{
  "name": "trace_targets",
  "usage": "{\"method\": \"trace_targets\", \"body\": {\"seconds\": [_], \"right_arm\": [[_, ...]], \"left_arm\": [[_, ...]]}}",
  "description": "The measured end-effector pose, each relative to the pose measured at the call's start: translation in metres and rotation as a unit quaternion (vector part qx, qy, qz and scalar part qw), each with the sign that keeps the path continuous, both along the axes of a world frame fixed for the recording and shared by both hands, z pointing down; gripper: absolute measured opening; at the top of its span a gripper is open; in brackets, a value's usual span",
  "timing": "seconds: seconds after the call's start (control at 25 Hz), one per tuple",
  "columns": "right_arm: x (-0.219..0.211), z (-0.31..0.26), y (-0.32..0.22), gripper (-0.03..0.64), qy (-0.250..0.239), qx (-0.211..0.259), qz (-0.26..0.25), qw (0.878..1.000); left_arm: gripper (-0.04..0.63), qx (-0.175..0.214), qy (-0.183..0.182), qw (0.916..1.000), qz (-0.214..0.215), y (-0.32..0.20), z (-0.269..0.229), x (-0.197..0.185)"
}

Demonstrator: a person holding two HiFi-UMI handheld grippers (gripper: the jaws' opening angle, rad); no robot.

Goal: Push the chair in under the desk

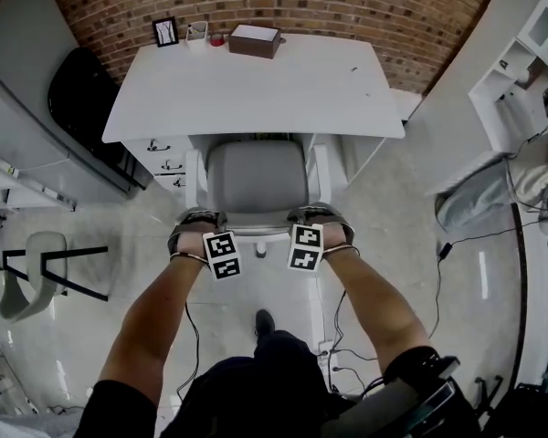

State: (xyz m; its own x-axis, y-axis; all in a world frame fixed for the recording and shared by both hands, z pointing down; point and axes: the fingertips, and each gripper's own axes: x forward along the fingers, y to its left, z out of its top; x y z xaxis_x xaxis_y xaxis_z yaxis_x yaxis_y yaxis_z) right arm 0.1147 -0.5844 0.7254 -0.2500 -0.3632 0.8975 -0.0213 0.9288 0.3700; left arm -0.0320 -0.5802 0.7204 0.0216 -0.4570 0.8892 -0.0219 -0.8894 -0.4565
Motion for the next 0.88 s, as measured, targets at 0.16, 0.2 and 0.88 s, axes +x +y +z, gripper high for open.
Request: {"method": "trace_targets", "body": {"seconds": [0.16,0.2,0.88], "right_arm": [[-0.002,-0.005,0.003,0.202,-0.028,0.011,0.012,0.999],[-0.003,-0.009,0.004,0.212,-0.035,0.017,0.016,0.999],[-0.020,-0.107,0.063,0.138,-0.220,0.057,0.187,0.956]], "left_arm": [[0.112,0.018,0.040,0.9987,-0.025,0.000,-0.006,0.001],[0.118,0.019,0.050,0.9981,-0.030,0.001,-0.009,0.001],[0.137,0.035,0.329,0.9316,-0.149,0.078,-0.092,-0.025]]}}
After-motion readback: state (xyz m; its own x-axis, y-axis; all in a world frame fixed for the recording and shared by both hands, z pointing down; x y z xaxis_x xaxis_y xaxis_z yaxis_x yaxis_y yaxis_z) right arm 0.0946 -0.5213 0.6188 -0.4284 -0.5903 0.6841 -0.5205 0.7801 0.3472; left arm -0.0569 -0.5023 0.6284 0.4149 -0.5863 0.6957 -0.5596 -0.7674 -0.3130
